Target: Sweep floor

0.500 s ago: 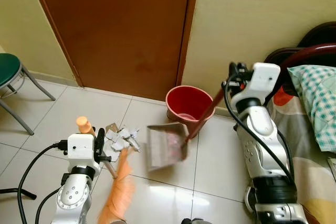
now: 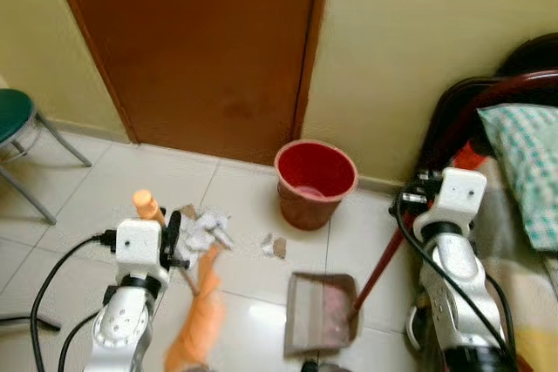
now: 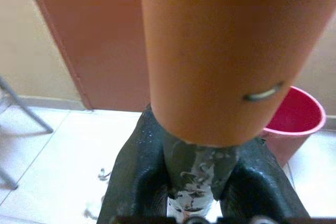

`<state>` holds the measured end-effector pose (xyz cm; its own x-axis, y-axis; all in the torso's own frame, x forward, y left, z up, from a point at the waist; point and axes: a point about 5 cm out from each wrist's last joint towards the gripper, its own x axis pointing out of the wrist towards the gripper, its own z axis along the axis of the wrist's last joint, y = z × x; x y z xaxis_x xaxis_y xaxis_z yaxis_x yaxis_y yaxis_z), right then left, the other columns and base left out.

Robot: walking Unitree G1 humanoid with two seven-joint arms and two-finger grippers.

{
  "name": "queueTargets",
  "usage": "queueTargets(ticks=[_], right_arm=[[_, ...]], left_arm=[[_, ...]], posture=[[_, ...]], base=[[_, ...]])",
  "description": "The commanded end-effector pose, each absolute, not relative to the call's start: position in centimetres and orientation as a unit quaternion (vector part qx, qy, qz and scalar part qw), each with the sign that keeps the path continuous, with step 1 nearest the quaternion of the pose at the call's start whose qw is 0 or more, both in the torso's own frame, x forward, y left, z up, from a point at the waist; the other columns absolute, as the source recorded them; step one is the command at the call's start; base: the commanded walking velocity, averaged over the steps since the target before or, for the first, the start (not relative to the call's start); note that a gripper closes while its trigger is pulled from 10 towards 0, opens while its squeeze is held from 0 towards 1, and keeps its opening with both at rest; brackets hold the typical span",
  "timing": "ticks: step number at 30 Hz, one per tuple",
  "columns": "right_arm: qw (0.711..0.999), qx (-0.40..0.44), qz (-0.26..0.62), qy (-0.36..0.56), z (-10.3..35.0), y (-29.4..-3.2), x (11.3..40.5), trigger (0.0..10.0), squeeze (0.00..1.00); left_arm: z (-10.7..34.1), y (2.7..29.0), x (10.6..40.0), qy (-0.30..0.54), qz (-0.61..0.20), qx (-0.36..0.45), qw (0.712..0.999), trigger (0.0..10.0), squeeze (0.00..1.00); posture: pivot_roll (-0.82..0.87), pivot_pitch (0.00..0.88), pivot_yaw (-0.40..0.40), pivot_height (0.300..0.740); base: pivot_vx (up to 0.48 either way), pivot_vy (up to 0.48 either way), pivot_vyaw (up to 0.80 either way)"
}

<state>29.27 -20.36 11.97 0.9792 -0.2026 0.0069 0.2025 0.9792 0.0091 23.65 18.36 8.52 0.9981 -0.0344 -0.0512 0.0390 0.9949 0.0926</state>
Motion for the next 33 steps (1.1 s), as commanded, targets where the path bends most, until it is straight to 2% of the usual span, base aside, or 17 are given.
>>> queueTargets(ticks=[1,5,33], right_arm=[[0.995,-0.012,-0.097,-0.027,12.80,-20.29,29.10,10.0,0.00],[0.996,-0.022,-0.083,-0.030,12.66,-19.59,28.97,10.0,0.00],[0.995,-0.024,-0.089,-0.022,12.22,-19.95,29.06,10.0,0.00]], left_arm=[[8.58,18.10,23.67,0.024,-0.032,0.051,0.998,10.0,0.00],[8.31,18.19,23.47,0.029,-0.033,0.050,0.998,10.0,0.00],[8.47,18.18,23.82,0.030,-0.025,0.047,0.998,10.0,0.00]], posture=[[0.07,0.155,-0.026,0.740],[0.08,0.151,-0.026,0.740],[0.07,0.156,-0.022,0.740]], base=[[0.341,0.000,-0.75],[0.390,0.000,-0.14],[0.339,0.000,0.00]])
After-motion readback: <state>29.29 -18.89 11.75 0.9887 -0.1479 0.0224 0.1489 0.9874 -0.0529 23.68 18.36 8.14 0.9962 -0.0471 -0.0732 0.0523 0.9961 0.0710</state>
